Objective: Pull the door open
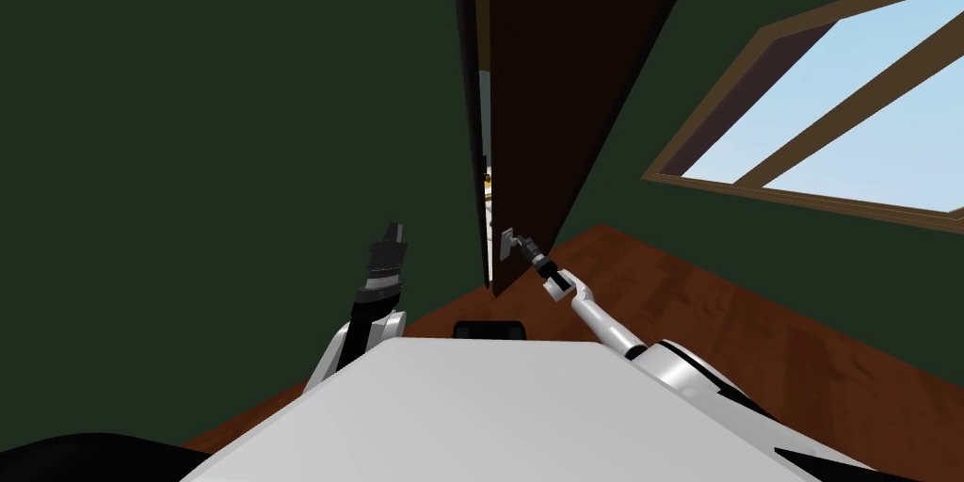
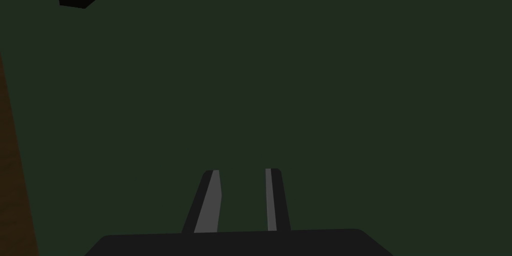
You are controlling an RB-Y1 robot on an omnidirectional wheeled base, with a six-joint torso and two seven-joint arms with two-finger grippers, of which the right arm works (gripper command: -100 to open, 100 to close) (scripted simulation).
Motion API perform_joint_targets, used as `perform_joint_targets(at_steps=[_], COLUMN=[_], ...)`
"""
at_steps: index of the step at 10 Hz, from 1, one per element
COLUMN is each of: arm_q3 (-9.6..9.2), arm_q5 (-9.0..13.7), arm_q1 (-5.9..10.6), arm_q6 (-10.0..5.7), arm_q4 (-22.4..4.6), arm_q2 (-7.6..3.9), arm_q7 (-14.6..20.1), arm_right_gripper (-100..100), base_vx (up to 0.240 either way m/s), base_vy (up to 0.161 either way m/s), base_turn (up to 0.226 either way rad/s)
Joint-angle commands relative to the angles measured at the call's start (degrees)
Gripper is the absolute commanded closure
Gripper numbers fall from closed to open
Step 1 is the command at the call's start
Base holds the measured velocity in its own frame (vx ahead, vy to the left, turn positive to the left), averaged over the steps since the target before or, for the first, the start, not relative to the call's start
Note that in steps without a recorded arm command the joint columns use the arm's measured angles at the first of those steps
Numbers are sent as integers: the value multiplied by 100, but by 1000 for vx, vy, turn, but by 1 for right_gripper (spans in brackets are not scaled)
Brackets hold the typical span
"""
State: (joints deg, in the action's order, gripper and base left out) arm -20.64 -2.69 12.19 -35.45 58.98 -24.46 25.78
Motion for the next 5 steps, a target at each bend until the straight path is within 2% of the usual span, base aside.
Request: perform_joint_targets(at_steps=[1, 2, 4, 5], arm_q3=[-201, -201, -353, -353], arm_q5=[35, 35, 115, 115], arm_q1=[52, 52, 140, 140], arm_q6=[-162, -162, -211, -211], arm_q4=[-51, -51, -129, -129], arm_q2=[69, 69, 48, 48], arm_q7=[286, 358, 725, 786], arm_right_gripper=[100, 100, 100, 100], base_vx=[-24, -8, -17, -18], base_vy=[-34, -32, -14, -16], base_turn=[-3, -1, -15, -11])
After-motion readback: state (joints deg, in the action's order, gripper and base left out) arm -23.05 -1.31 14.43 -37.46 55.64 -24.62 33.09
